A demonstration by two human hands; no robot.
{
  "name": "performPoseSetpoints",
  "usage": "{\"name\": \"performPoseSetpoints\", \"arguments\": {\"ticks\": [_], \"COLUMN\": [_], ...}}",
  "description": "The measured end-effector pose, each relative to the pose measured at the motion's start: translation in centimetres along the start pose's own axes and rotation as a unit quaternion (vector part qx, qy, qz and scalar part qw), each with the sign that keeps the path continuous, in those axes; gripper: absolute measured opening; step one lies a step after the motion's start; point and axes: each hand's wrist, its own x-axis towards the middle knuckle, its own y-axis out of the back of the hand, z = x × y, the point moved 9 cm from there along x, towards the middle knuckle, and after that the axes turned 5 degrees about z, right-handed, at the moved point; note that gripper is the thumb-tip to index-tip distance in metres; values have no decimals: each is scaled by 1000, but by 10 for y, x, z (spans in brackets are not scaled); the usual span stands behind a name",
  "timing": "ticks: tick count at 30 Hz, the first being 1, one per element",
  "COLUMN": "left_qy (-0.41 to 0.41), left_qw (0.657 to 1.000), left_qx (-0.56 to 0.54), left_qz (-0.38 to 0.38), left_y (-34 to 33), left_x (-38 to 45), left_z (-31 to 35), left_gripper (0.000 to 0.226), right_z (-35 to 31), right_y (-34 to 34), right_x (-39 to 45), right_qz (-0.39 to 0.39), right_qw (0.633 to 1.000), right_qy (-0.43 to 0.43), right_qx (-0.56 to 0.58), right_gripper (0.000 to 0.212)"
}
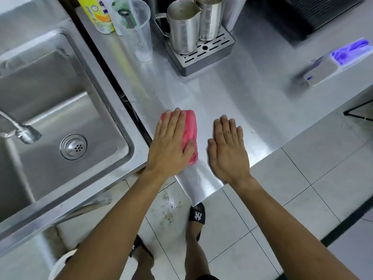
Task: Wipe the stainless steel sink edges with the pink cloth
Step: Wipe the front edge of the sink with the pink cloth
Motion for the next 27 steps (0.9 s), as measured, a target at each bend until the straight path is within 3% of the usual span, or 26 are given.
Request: {"name": "performPoseSetpoints", "arguments": {"ticks": [3,7,14,22,25,27], "left_qy": [23,127,79,54,42,62], "left_qw": [1000,992,996,997,997,995], "left_qx": [0,9,-4,-56,-65,-63], "left_qz": [-13,-14,31,27,19,51], "left_y": [7,18,21,25,51,78], "left_x": [2,51,-1,19,29,10], "left_z": [-27,-65,-34,-37,-43,-51], "left_gripper": [81,82,88,63,71,68], "right_z": [-2,-17,-36,-38,-40,-48], "right_y": [0,-5,-12,-9,-8,-9], "right_x": [-1,3,2,0,0,-1], "right_qz": [15,13,30,20,-4,-29], "right_qw": [1000,1000,999,1000,1000,998], "right_qy": [6,18,15,7,-11,-21], "right_qx": [-21,-11,-17,-19,10,47], "right_gripper": [60,60,61,61,63,65]}}
